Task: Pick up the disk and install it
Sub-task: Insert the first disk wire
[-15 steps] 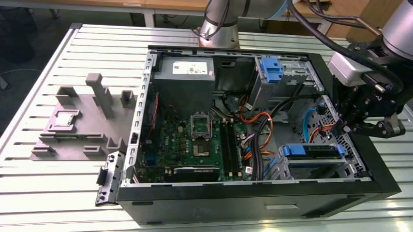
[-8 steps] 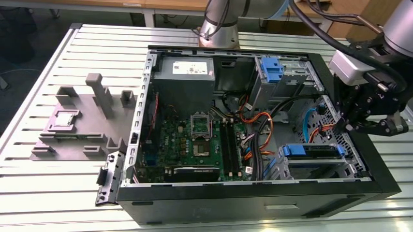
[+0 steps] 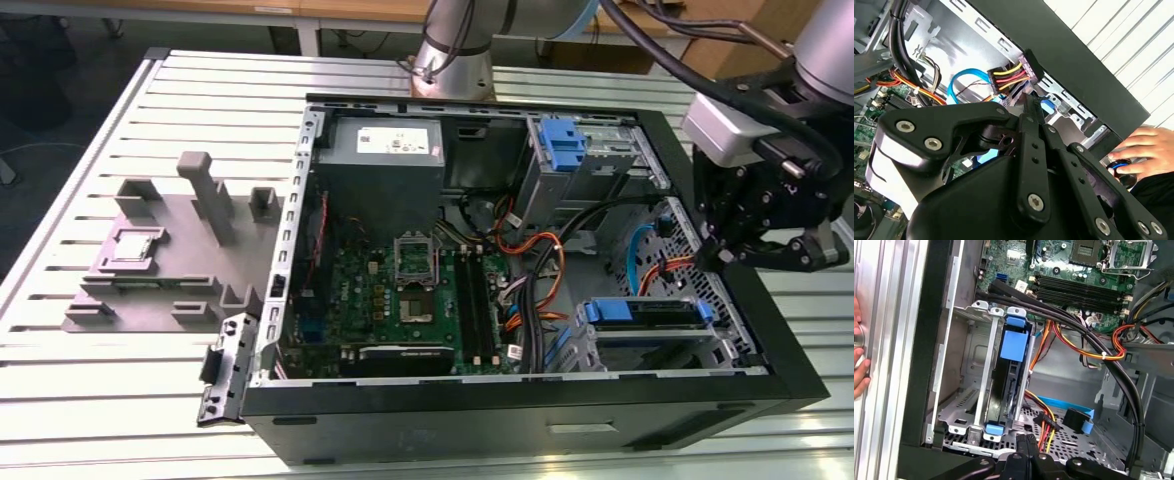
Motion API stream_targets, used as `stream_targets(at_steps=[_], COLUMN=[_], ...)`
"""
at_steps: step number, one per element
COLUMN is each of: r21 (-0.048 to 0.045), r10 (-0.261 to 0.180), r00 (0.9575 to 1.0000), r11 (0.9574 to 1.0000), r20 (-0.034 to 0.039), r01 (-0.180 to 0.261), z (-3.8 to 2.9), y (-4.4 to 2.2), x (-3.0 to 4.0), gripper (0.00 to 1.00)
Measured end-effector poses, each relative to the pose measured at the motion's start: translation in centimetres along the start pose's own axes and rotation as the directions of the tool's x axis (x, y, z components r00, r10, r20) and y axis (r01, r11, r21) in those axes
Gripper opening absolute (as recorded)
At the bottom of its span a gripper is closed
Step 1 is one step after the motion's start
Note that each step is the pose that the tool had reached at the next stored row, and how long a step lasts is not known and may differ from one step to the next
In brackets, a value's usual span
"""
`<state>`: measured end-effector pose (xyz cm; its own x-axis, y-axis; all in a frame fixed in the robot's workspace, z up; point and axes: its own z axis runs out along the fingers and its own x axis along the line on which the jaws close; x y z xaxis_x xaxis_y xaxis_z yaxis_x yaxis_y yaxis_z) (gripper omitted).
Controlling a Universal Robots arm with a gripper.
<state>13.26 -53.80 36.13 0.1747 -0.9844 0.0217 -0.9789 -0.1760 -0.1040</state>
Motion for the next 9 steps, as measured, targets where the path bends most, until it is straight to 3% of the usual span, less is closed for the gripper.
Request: stream_targets(at_steps=[9], r21=[0.0026], r10=[-0.084], r00=[0.9964], r11=[0.9965], r20=[0.0076], r01=[0.084], z=[0.09], y=[-0.08], x=[-0.05], gripper=[0.1])
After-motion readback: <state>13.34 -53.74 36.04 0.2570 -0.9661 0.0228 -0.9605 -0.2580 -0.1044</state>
